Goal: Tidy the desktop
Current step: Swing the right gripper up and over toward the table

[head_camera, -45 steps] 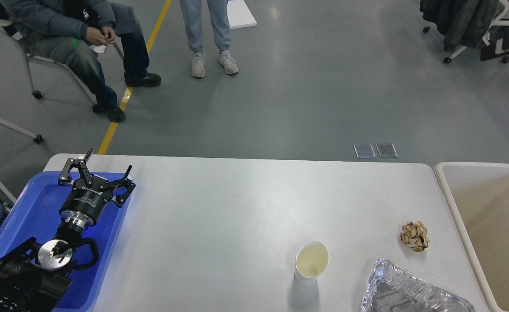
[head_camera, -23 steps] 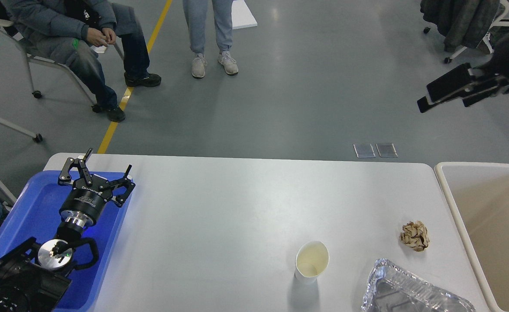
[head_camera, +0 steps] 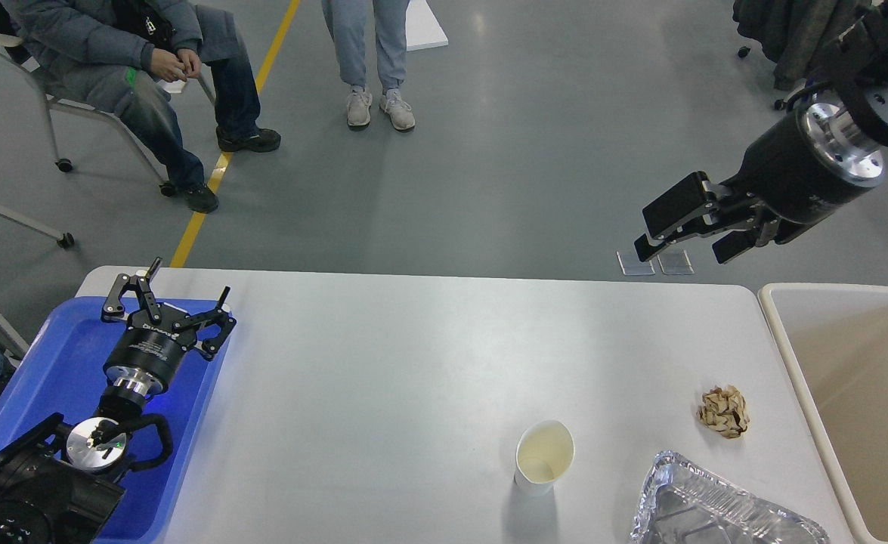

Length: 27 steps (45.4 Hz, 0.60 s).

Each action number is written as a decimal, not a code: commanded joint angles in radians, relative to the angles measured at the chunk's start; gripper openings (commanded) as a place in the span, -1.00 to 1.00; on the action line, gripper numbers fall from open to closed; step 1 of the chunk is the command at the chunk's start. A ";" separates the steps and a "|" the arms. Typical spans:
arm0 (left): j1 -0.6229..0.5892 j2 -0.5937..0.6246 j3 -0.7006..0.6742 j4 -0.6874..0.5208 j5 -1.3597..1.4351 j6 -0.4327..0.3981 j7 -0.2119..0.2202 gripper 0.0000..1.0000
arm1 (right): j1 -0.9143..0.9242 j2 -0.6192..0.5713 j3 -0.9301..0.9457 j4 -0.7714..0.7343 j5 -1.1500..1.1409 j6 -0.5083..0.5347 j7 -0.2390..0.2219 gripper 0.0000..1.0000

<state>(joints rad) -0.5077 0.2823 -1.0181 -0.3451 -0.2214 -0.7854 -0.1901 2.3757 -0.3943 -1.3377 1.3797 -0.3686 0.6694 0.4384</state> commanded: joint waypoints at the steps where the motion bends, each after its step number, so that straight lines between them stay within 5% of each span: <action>1: 0.000 0.000 0.000 0.000 0.000 0.000 0.000 1.00 | -0.010 0.032 -0.126 0.045 0.115 -0.054 -0.010 1.00; 27: 0.000 0.000 0.000 0.000 -0.001 0.000 0.000 1.00 | -0.019 0.026 -0.236 0.136 0.103 -0.048 -0.013 1.00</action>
<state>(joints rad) -0.5077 0.2823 -1.0179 -0.3451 -0.2219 -0.7854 -0.1901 2.3637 -0.3718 -1.5573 1.5001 -0.2677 0.6272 0.4262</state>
